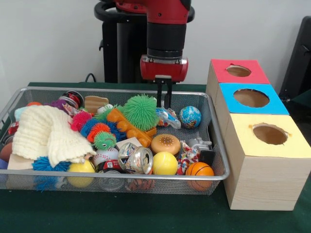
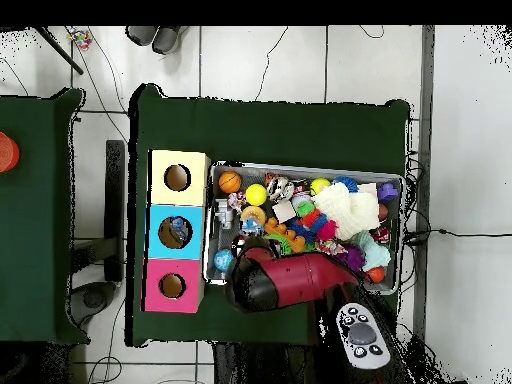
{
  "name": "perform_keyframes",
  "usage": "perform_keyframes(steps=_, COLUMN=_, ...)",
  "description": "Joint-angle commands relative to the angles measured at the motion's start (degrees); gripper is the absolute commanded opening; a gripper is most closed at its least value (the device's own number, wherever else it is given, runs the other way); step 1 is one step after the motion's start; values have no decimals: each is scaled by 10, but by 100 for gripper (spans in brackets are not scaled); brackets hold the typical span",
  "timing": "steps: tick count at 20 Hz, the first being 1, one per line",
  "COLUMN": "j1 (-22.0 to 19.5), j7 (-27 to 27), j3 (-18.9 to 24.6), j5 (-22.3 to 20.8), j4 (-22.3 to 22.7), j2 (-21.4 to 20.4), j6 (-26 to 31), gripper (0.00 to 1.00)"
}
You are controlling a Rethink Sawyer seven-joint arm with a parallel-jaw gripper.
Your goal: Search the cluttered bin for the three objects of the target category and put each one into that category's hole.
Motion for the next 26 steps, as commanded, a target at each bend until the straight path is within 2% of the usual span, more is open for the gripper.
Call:
perform_keyframes(steps=1, j1=6, j7=43, j3=50, j5=58, j4=42, j2=-59, j6=90, gripper=0)
perform_keyframes(steps=15, j1=-6, j7=4, j3=61, j5=85, j4=32, j2=-75, j6=123, gripper=0)
perform_keyframes(steps=20, j1=19, j7=18, j3=35, j5=84, j4=10, j2=-77, j6=140, gripper=0)
perform_keyframes(steps=26, j1=41, j7=38, j3=29, j5=101, j4=35, j2=-105, j6=148, gripper=0)
